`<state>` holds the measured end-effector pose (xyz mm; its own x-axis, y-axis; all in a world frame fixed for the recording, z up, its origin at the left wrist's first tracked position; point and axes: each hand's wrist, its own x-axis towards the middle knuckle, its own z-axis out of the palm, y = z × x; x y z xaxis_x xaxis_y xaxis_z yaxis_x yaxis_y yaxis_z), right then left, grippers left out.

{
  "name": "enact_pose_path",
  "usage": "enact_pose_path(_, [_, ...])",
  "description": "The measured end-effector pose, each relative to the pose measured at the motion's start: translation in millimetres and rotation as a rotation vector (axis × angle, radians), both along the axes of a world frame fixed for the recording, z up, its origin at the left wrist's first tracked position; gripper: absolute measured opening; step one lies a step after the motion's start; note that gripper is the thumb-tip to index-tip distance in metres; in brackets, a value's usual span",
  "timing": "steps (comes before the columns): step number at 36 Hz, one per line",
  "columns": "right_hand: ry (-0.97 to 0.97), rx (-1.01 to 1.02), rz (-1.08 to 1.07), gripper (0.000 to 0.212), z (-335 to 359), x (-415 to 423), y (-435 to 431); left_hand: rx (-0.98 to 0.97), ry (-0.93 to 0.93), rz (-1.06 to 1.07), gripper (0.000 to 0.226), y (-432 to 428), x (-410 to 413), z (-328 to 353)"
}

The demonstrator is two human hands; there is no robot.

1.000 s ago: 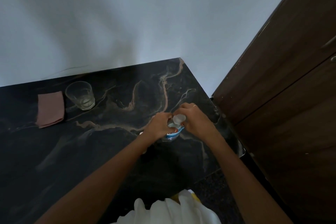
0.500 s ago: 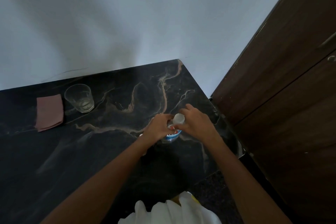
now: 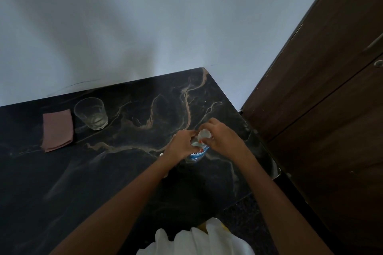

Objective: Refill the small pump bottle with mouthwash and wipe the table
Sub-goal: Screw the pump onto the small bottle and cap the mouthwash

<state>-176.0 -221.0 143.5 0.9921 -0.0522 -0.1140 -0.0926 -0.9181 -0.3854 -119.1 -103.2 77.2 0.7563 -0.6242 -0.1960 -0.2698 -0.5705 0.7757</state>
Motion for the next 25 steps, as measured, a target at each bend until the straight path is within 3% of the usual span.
enact_pose_path(5, [-0.021, -0.049, 0.116, 0.036, -2.9, -1.8, -3.5, 0.008, -0.018, 0.010, 0.047, 0.1, -0.1, -0.5])
enact_pose_path(16, [-0.132, 0.019, -0.041, 0.034, -22.2, -3.4, 3.8, -0.067, 0.006, 0.022, 0.045, 1.9, -3.8, 3.7])
enact_pose_path(25, [-0.199, -0.039, -0.068, 0.037, -31.5, -8.1, 5.0, -0.064, -0.027, 0.041, 0.040, 2.2, -6.2, 2.6])
